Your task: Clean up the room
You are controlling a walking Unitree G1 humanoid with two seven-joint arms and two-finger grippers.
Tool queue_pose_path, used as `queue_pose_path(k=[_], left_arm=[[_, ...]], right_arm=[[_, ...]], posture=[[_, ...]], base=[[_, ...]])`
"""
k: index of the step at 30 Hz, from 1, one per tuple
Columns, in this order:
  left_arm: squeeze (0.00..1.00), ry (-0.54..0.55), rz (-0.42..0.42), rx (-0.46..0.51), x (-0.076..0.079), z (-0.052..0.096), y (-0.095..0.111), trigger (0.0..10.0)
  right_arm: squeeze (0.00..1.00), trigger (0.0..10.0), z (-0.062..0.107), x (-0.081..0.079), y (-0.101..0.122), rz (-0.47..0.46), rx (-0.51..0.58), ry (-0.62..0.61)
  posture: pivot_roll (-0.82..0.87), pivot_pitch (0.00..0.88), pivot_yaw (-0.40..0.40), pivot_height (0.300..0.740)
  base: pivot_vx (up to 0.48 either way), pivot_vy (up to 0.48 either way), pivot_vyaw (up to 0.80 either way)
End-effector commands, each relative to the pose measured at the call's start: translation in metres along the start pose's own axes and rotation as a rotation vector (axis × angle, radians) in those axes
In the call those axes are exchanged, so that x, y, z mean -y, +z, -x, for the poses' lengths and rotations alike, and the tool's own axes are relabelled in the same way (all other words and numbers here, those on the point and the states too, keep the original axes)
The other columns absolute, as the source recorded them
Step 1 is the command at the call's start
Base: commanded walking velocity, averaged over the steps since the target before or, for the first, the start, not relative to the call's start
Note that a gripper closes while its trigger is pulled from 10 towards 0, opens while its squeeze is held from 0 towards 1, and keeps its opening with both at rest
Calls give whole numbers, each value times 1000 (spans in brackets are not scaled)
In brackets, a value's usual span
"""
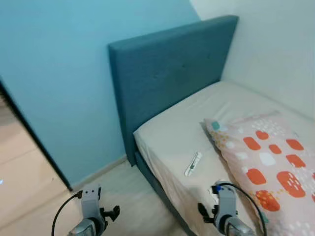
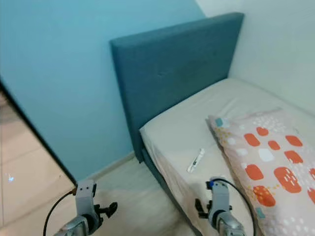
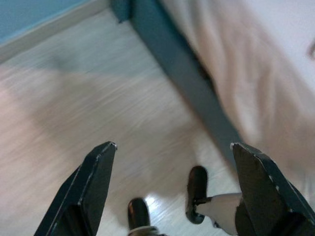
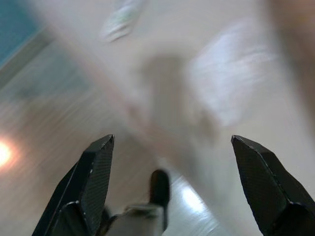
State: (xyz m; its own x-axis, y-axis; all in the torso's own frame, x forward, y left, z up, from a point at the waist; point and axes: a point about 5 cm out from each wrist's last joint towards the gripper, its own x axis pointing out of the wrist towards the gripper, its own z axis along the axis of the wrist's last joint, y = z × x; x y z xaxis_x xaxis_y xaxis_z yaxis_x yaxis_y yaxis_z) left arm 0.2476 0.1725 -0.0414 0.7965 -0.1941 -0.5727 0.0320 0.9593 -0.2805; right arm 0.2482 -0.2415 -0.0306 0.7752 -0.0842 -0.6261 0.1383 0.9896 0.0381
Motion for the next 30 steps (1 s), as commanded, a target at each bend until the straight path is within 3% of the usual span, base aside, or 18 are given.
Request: queue_pose_path(k=[1, 9, 19, 30], left_arm=[[0, -29, 16, -2, 4, 0, -4, 10000], [0, -52, -22, 32, 8, -3, 6, 10000], [0, -75, -48, 63, 14, -6, 14, 10000], [0, 67, -54, 120, 6, -9, 32, 10000]], right_arm=[[0, 10000, 0, 4, 2, -46, 7, -29], [0, 10000, -1, 9, 16, -97, 63, -46], [0, 10000, -5, 3, 39, -124, 141, -10], [0, 10000, -11, -33, 61, -82, 208, 189]], posture=[[-80, 83, 54, 740], [-81, 84, 55, 740], [-83, 84, 59, 740], [-83, 85, 54, 740]], base=[[0, 0, -712], [0, 0, -708], [0, 0, -704], [0, 0, -703]])
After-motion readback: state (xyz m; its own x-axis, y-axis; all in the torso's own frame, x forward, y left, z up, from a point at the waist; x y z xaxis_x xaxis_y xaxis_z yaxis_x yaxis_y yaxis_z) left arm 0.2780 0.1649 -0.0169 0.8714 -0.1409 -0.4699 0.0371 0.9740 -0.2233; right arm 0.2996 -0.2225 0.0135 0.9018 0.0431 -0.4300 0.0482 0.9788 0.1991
